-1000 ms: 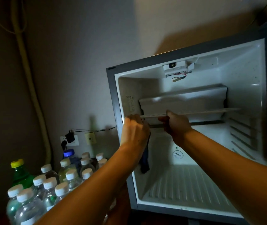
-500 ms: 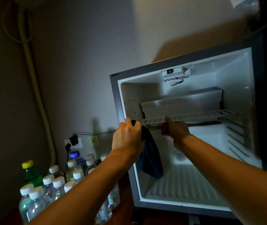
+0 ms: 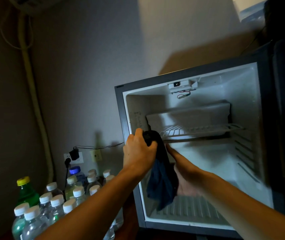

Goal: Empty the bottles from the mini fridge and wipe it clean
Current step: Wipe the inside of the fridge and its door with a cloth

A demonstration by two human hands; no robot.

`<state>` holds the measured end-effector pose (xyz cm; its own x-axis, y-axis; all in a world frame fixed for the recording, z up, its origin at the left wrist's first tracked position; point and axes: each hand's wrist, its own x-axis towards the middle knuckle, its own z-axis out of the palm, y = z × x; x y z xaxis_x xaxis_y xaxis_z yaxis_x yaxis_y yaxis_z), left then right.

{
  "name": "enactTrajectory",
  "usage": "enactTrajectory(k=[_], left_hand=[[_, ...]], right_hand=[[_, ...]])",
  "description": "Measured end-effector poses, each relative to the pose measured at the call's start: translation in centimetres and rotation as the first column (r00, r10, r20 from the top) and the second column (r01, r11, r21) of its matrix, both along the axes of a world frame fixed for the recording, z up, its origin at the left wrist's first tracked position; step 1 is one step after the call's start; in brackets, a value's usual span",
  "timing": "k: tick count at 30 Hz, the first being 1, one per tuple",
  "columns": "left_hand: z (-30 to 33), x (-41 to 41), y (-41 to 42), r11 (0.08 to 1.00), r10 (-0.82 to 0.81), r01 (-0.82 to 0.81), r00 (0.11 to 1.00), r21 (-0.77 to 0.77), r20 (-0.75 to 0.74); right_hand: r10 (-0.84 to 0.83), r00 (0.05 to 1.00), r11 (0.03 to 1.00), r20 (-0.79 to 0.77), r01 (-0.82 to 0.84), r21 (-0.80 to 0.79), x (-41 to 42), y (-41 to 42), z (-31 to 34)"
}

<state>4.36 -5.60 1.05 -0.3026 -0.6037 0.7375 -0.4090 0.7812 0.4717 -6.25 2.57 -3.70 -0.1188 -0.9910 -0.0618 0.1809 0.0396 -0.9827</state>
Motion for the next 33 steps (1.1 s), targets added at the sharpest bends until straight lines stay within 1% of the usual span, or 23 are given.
enactTrajectory(k=[1, 2, 4, 5, 7, 8, 9, 10, 11, 12, 14, 15, 16, 18, 20, 21, 23, 25, 26, 28, 33], left_hand=[[0.0, -0.1, 0.3, 1.0, -0.002, 0.003, 1.0, 0.021, -0.031], [-0.1, -0.1, 0.7, 0.999, -0.001, 0.004, 0.998, 0.04, -0.061], [-0.1, -0.1, 1.2, 0.997, -0.003, 0.012, 0.994, 0.078, -0.111], [-0.2, 0.0, 1.3, 0.995, -0.008, 0.022, 0.991, 0.099, -0.132], [-0.2, 0.1, 1.7, 0.99, -0.045, 0.067, 0.984, 0.126, -0.172], [-0.2, 0.1, 1.8, 0.984, -0.085, 0.112, 0.978, 0.136, -0.192], [-0.2, 0.0, 1.9, 0.975, -0.145, 0.177, 0.966, 0.138, -0.216], [-0.1, 0.0, 2.2, 0.956, -0.22, 0.258, 0.945, 0.138, -0.241], [-0.1, -0.1, 2.5, 0.932, -0.293, 0.335, 0.921, 0.137, -0.256], [-0.2, -0.3, 2.7, 0.914, -0.342, 0.382, 0.906, 0.133, -0.251], [-0.3, -0.4, 2.6, 0.918, -0.351, 0.378, 0.914, 0.116, -0.202], [-0.3, -0.4, 2.5, 0.931, -0.33, 0.352, 0.924, 0.097, -0.191], [-0.2, -0.3, 2.3, 0.943, -0.302, 0.322, 0.933, 0.08, -0.196], [0.2, 0.0, 2.1, 0.961, -0.251, 0.271, 0.937, 0.051, -0.244], [0.5, 0.1, 2.0, 0.974, -0.213, 0.225, 0.936, 0.011, -0.28], [0.6, 0.2, 2.0, 0.983, -0.183, 0.185, 0.944, -0.019, -0.274], [0.7, 0.1, 2.2, 0.992, -0.102, 0.081, 0.964, -0.098, -0.244], [0.8, 0.1, 2.3, 0.986, -0.051, 0.02, 0.981, -0.165, -0.186], [0.8, 0.0, 2.2, 0.983, -0.046, 0.017, 0.987, -0.185, -0.154], [1.1, 0.1, 1.7, 0.981, -0.075, 0.055, 0.992, -0.184, -0.102], [1.5, 1.3, 0.1, 0.96, -0.258, 0.257, 0.966, -0.114, 0.007]], right_hand=[[0.033, 0.999, 0.999, 0.041, -0.032, -0.025, 0.0, 0.3, 0.1], [0.009, 0.998, 0.999, 0.06, -0.007, -0.045, 0.1, 0.4, 0.5], [-0.127, 0.989, 0.985, 0.081, 0.136, -0.108, 0.3, 0.4, 1.7], [-0.225, 0.969, 0.959, 0.106, 0.24, -0.151, 0.4, 0.1, 2.3], [-0.437, 0.887, 0.861, 0.148, 0.46, -0.216, 0.6, -0.3, 3.5], [-0.518, 0.84, 0.806, 0.161, 0.542, -0.238, 0.6, -0.5, 4.0], [-0.565, 0.805, 0.763, 0.18, 0.593, -0.257, 0.6, -0.8, 4.4], [-0.577, 0.787, 0.737, 0.217, 0.617, -0.276, 0.7, -0.9, 4.8], [-0.562, 0.784, 0.727, 0.265, 0.621, -0.293, 0.7, -1.1, 5.0], [-0.506, 0.797, 0.739, 0.33, 0.598, -0.311, 0.7, -1.3, 5.2], [-0.343, 0.839, 0.787, 0.421, 0.502, -0.358, 0.7, -1.1, 5.5], [-0.266, 0.864, 0.806, 0.427, 0.443, -0.394, 0.7, -1.0, 5.5], [-0.213, 0.895, 0.812, 0.391, 0.385, -0.439, 0.8, -0.7, 5.6], [-0.176, 0.954, 0.811, 0.243, 0.28, -0.513, 0.9, -0.4, 5.5], [-0.197, 0.978, 0.832, 0.068, 0.203, -0.516, 1.3, -0.4, 5.5], [-0.188, 0.982, 0.857, 0.013, 0.17, -0.487, 1.6, -0.3, 5.7], [-0.164, 0.986, 0.886, 0.011, 0.152, -0.438, 2.3, -0.5, 6.3], [-0.198, 0.98, 0.863, 0.02, 0.184, -0.471, 3.0, -0.7, 7.2], [-0.246, 0.969, 0.843, 0.016, 0.222, -0.49, 3.1, -0.8, 7.5], [-0.34, 0.94, 0.811, 0.015, 0.302, -0.501, 2.9, -1.2, 8.0], [-0.496, 0.868, 0.764, 0.002, 0.437, -0.475, 1.6, -2.1, 8.6]])
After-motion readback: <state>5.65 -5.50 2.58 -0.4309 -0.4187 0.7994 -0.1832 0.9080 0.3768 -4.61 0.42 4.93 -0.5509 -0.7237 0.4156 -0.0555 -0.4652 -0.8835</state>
